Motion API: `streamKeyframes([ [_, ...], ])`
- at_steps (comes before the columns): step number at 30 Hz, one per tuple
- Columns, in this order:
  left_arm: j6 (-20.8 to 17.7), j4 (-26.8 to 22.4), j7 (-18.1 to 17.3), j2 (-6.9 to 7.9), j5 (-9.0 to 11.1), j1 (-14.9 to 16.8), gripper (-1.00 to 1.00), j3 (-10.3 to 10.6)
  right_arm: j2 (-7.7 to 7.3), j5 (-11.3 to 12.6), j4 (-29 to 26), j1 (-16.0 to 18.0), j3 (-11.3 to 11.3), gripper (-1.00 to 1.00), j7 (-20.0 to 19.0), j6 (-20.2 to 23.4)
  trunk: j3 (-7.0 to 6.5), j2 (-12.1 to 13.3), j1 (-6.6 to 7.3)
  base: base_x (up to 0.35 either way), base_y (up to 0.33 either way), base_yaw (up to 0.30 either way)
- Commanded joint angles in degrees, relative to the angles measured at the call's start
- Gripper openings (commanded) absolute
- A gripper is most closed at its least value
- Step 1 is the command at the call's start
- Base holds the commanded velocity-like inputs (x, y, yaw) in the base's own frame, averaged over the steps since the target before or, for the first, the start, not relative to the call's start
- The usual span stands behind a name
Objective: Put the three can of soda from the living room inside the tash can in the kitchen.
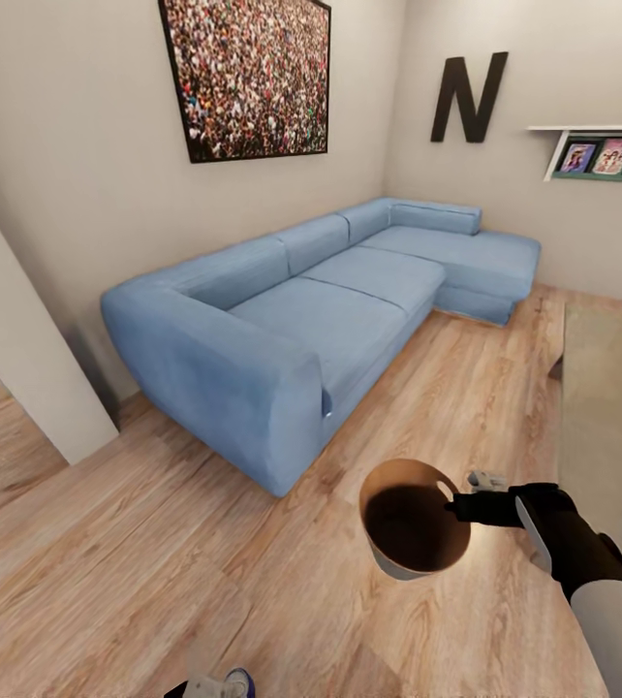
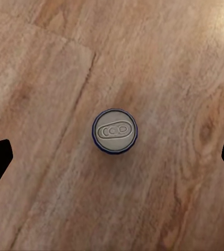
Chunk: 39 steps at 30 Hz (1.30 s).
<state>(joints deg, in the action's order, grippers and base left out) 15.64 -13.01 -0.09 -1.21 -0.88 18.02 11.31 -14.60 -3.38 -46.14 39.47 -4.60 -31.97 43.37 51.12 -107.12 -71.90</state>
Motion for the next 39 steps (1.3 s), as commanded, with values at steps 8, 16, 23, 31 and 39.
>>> streamKeyframes([
  [8, 0.0, 0.0, 0.0, 0.04, 0.0, 0.0, 1.0, 0.0, 0.01, 1.0, -1.3, 0.0, 0.0, -1.0, -0.1, 0.3, 2.14, -3.2, -1.76, 0.0, 0.0, 0.0],
  [16, 0.1, 0.0, 0.0, 0.07, 0.0, 0.0, 1.0, 0.0, 0.01, 1.0, -2.3, -0.1, 0.0, -1.0, -0.1, 0.3, 4.29, -6.4, -3.52, 0.0, 0.0, 0.0],
  [23, 0.1, 0.0, 0.0, 0.07, 0.0, 0.0, 1.0, 0.0, 0.01, 1.0, -2.4, -0.1, 0.1, -1.0, -0.1, 0.3, 6.16, -9.2, -5.05, 0.0, 0.0, 0.0],
  [31, 0.1, 0.0, 0.0, 0.07, 0.0, 0.0, 1.0, 0.0, 0.02, 1.0, -4.1, -0.1, 0.1, -1.0, -0.1, 0.3, 8.3, -12.5, -6.81, 0.0, 0.0, 0.0],
  [39, 0.1, 0.0, 0.0, 0.07, 0.0, 0.0, 1.0, 0.0, 0.02, 1.2, -4.5, -0.1, 0.1, -1.0, -0.2, 0.3, 10.08, -14.9, -8.13, 0.0, 0.0, 0.0],
])
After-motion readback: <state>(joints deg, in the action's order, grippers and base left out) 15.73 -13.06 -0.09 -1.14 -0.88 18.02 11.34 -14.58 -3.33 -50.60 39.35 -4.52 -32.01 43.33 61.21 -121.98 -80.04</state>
